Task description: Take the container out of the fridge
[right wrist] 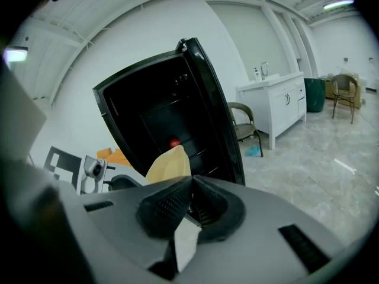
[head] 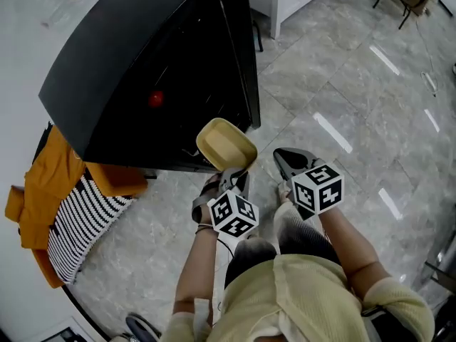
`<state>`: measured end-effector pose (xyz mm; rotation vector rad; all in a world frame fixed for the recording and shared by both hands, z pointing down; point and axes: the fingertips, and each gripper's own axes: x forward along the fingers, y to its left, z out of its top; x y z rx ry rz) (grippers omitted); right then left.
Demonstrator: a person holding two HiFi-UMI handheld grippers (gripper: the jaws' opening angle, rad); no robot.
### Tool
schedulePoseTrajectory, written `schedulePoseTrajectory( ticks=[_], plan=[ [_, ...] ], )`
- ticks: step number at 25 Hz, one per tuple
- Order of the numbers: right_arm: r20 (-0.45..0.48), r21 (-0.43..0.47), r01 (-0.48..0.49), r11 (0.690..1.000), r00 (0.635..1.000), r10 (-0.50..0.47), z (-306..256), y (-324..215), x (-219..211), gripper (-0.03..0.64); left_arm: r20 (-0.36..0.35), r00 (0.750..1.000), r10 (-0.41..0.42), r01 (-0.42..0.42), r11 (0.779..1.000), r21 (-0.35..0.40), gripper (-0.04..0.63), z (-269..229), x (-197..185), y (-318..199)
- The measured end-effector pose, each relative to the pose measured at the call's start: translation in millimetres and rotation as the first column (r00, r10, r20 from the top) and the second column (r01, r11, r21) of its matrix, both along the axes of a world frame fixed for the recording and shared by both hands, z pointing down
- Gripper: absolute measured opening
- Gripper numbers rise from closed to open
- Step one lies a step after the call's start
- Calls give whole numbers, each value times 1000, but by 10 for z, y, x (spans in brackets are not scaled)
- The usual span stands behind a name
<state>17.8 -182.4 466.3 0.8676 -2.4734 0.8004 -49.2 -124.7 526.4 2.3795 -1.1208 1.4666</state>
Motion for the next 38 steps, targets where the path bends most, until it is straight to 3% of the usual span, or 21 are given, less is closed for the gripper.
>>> schedulePoseTrajectory(
  ticks=[8,16,38],
  plan=[
    [14,48,24,999,1000,-25,-386,160,-46,28,-30,1000,0,0,1000,14,37,-369,9,244],
    [54,78,23,997,998,-28,-700,351,-117,28,-17,1000,18,-17,999,28,37,-635,-38,486],
    [57,128,32,991,998,-40,-893,846,-120,28,-27,997,75,-74,997,18,37,-855,-31,1040]
  ],
)
